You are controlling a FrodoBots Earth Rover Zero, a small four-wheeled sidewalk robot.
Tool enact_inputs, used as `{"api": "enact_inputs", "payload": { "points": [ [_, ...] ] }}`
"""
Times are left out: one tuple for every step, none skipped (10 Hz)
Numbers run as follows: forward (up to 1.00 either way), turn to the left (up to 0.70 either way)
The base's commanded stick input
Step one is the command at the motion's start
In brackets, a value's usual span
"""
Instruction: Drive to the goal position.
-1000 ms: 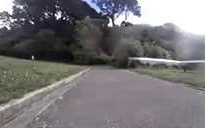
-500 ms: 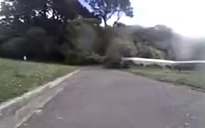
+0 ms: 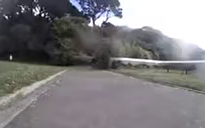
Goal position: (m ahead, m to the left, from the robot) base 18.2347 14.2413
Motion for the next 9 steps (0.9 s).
{"api": "enact_inputs", "payload": {
  "points": [
    [1.00,0.00],
    [1.00,0.00],
    [1.00,0.00],
    [1.00,0.00],
    [1.00,0.00],
    [1.00,0.00],
    [1.00,0.00],
    [1.00,0.00],
    [1.00,0.00]
  ]
}}
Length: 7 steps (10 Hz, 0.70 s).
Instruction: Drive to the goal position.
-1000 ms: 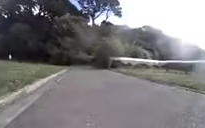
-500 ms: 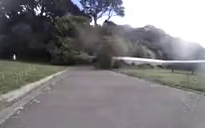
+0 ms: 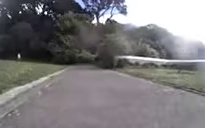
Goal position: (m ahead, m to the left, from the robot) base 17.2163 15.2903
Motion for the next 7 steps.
{"api": "enact_inputs", "payload": {
  "points": [
    [1.00,0.00],
    [1.00,0.00],
    [1.00,0.00],
    [1.00,0.00],
    [1.00,0.00],
    [1.00,0.00],
    [1.00,0.00]
  ]
}}
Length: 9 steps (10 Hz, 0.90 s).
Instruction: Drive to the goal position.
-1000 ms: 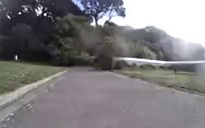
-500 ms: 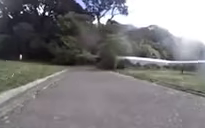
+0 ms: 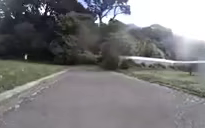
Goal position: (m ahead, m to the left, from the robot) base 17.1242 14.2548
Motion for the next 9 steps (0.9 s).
{"api": "enact_inputs", "payload": {
  "points": [
    [1.00,0.00],
    [1.00,0.00],
    [1.00,0.00],
    [1.00,0.00],
    [1.00,0.00],
    [1.00,0.00],
    [1.00,0.00],
    [1.00,0.00],
    [1.00,0.00]
  ]
}}
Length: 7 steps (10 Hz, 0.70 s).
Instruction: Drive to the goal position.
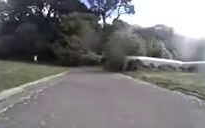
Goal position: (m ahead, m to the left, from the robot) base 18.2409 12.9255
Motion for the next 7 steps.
{"api": "enact_inputs", "payload": {
  "points": [
    [0.99,0.00],
    [0.98,0.00],
    [0.98,0.00],
    [0.98,0.00],
    [0.80,0.00],
    [0.31,-0.01],
    [0.05,-0.03]
  ]
}}
